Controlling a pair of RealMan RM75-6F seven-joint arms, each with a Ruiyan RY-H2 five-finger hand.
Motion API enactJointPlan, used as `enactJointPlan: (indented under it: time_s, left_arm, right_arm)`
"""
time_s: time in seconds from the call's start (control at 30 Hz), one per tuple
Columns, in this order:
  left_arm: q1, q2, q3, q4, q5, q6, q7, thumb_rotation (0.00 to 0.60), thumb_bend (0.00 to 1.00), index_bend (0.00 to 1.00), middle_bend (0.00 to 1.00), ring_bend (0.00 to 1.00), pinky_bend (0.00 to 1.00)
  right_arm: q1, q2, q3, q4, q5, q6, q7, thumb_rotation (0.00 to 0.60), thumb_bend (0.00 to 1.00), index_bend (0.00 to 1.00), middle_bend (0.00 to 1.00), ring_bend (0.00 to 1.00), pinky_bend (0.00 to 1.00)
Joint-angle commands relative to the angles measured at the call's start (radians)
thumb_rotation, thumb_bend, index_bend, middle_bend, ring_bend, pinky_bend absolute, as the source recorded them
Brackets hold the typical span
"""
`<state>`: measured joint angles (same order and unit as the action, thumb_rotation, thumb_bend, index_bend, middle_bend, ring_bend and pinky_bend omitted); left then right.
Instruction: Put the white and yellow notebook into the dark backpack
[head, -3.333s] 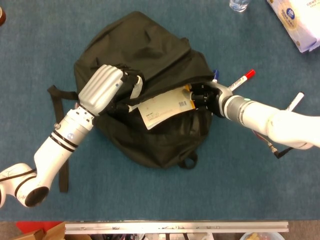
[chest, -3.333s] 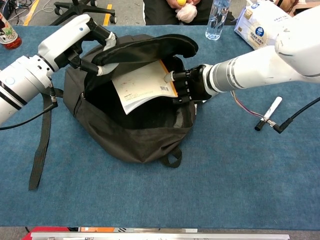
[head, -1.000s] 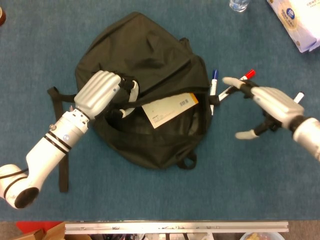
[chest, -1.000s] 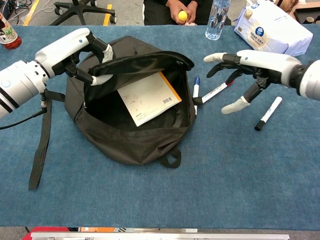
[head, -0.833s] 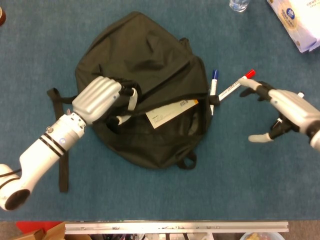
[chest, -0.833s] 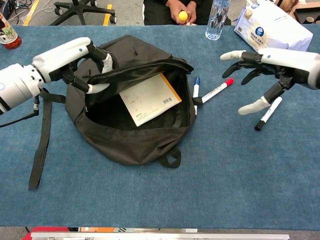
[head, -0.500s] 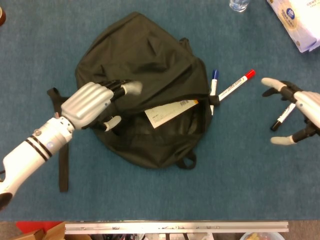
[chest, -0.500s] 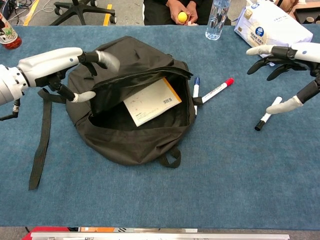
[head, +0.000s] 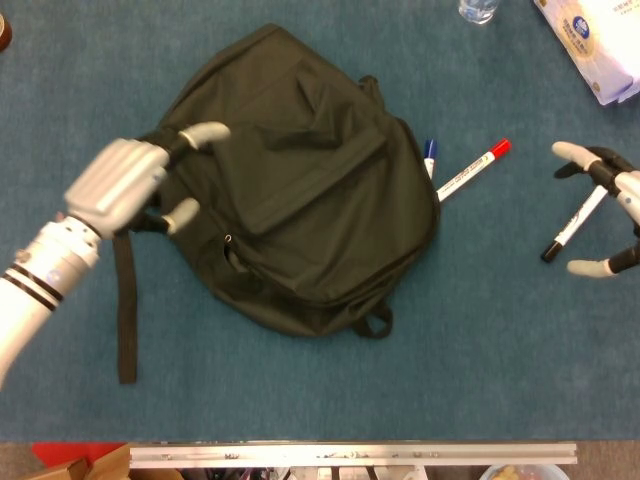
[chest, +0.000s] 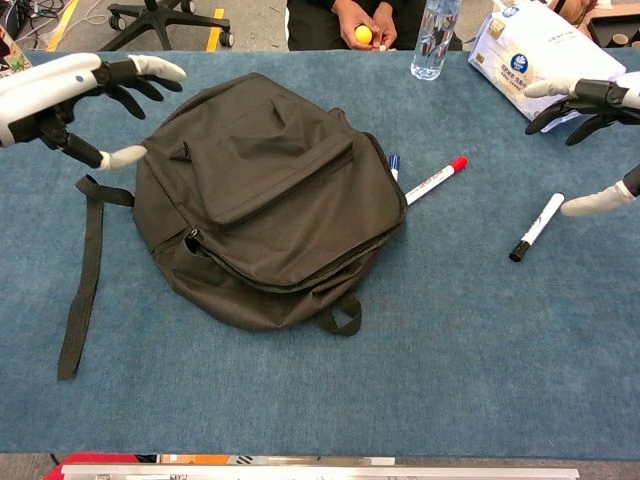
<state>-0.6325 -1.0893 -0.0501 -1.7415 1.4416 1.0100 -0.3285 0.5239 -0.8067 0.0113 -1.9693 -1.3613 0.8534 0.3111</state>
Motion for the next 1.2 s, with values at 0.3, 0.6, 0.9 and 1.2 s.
enactJointPlan:
  time_s: [0.3,0.6,0.9,1.2]
  left_arm:
    - [0.140,-0.037,-0.045,0.147,-0.212,0.161,0.152,0.600,0.36,0.13,0.16,0.18,0.27]
    - [0.292,-0.044,-0.014,0.131,-0.239,0.353,0.291,0.600,0.36,0.15,0.17,0.18,0.27]
    - [0.408,0.011,0.036,0.028,-0.167,0.475,0.353,0.600,0.36,0.18,0.17,0.18,0.27]
    - [0.492,0.052,0.075,-0.045,-0.092,0.552,0.408,0.600,0.36,0.19,0.17,0.18,0.27]
  right_arm:
    - [-0.101,-0.123,0.013,0.169,0.014,0.254,-0.335,0.600,0.21,0.16,0.33,0.14,0.23]
    - [-0.190,-0.195,-0.012,0.259,-0.042,0.385,-0.400,0.600,0.22,0.19,0.34,0.14,0.23]
    - [-0.275,-0.207,-0.030,0.245,-0.092,0.501,-0.442,0.600,0.22,0.21,0.35,0.14,0.23]
    - [-0.341,-0.182,-0.040,0.208,-0.137,0.587,-0.457,0.600,0.21,0.23,0.36,0.16,0.23]
